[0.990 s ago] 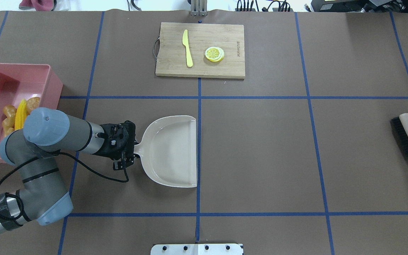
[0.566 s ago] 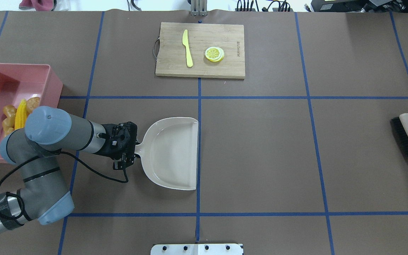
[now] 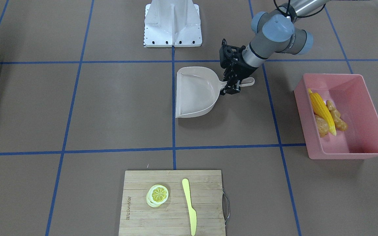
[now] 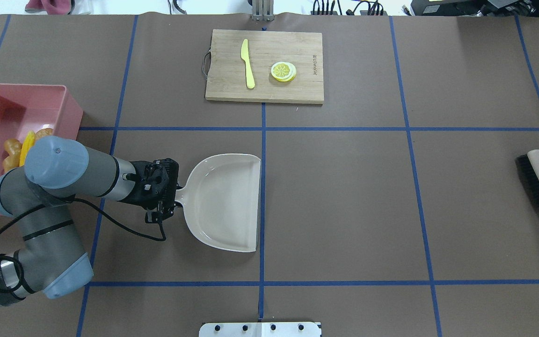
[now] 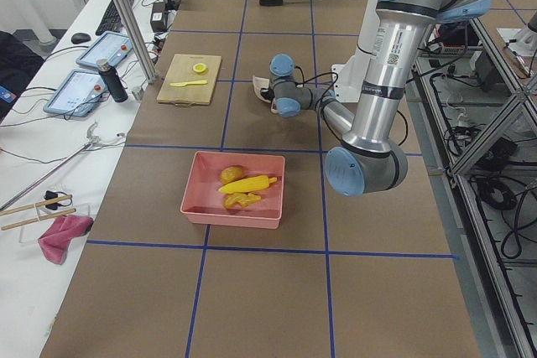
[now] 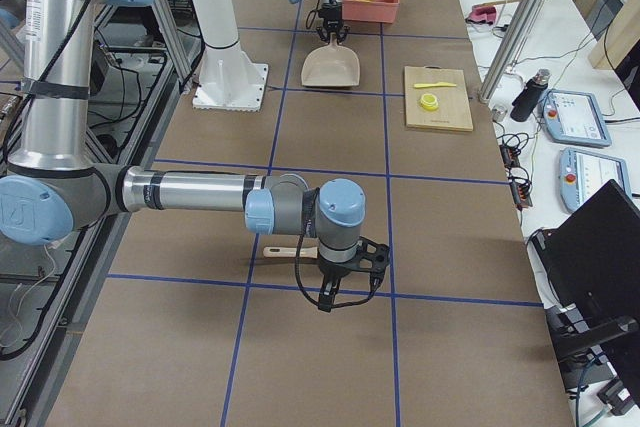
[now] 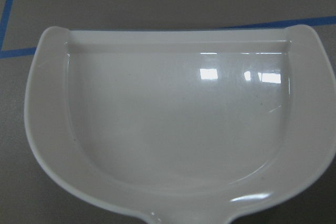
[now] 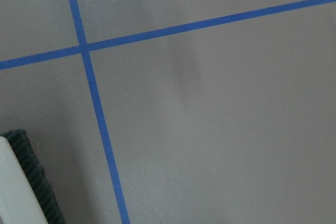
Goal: Sweep and dump trash into bin
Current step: 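Open the left gripper to release the dustpan handle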
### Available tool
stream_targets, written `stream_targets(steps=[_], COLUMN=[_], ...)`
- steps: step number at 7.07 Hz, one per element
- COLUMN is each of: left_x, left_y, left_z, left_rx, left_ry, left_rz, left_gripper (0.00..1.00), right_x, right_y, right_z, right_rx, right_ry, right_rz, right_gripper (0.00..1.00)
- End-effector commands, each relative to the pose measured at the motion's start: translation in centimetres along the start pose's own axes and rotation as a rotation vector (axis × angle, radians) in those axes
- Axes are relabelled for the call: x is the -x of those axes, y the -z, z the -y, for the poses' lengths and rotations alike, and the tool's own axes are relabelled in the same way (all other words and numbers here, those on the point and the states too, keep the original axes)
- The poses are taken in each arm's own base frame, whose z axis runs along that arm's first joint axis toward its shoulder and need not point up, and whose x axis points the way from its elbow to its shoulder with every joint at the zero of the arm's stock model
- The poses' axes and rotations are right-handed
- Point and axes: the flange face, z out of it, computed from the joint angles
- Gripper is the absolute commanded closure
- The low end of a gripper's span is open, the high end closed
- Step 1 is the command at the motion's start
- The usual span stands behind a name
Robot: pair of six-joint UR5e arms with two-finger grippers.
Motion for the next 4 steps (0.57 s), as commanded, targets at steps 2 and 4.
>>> stream_targets(steps=[2, 4], left_x=[-0.3, -0.1], left_y=[-0.3, 0.1], left_z=[-1.1, -1.8], left_rx=[0.030, 0.040], left_ry=[0.024, 0.035], left_rz=[-0.010, 0.002], left_gripper=[0.42, 0.02], right_x=[-0.1, -0.3], right_y=[-0.1, -0.4], right_z=[0.0, 0.0], right_rx=[0.003, 0.007], right_ry=[-0.002, -0.005], right_rz=[0.001, -0.002], right_gripper=[0.00, 0.00])
